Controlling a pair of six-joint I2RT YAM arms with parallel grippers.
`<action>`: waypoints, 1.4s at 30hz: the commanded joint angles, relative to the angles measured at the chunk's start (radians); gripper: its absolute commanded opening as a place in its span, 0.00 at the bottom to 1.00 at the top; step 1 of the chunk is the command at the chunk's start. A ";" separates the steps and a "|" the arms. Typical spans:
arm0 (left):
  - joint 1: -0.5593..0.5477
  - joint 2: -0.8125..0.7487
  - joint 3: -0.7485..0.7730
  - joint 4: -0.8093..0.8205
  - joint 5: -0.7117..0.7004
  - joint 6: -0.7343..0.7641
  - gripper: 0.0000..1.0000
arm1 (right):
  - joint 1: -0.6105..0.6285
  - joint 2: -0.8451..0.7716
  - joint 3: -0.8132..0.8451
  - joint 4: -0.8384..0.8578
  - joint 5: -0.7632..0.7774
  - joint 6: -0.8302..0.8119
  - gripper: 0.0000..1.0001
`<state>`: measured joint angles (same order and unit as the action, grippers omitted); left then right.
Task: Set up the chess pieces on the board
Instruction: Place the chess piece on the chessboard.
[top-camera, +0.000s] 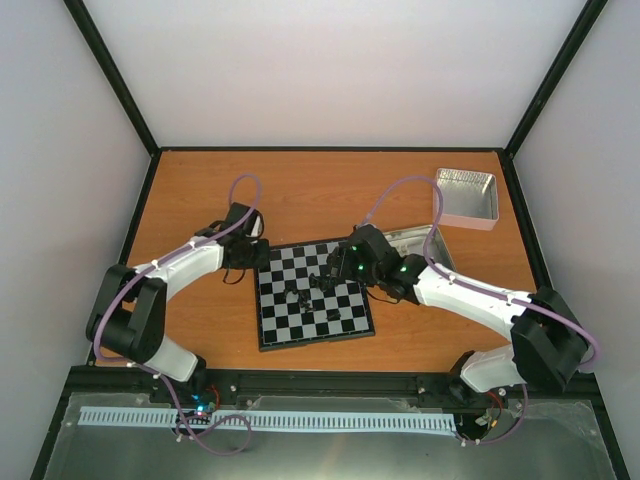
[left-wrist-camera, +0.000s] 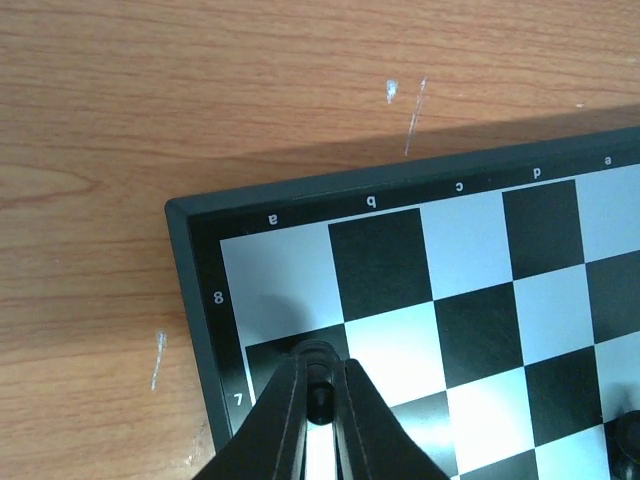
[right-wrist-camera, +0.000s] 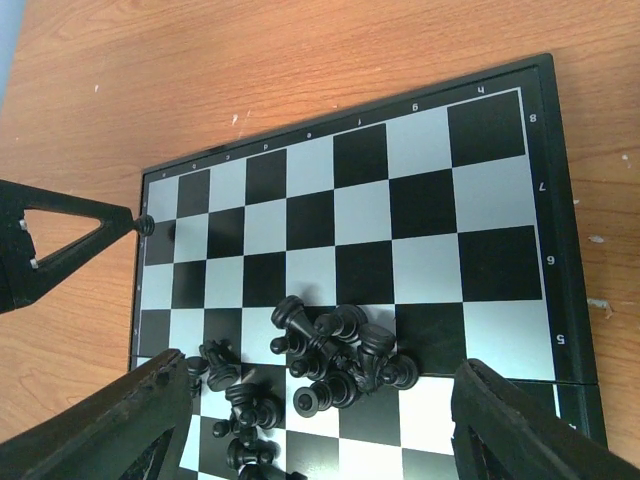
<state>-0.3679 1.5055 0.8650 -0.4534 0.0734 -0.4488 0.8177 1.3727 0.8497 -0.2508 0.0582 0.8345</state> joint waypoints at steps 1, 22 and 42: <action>-0.020 0.018 0.053 -0.043 -0.041 -0.001 0.01 | -0.005 0.007 0.005 -0.004 0.013 0.004 0.71; -0.034 0.066 0.058 -0.068 -0.052 0.012 0.04 | -0.005 0.024 0.009 -0.028 0.014 0.026 0.70; -0.034 0.051 0.109 -0.136 -0.055 0.059 0.29 | -0.005 0.006 -0.001 -0.021 0.017 0.034 0.70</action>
<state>-0.3912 1.5543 0.9138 -0.5625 0.0292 -0.4152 0.8177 1.3945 0.8497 -0.2745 0.0635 0.8646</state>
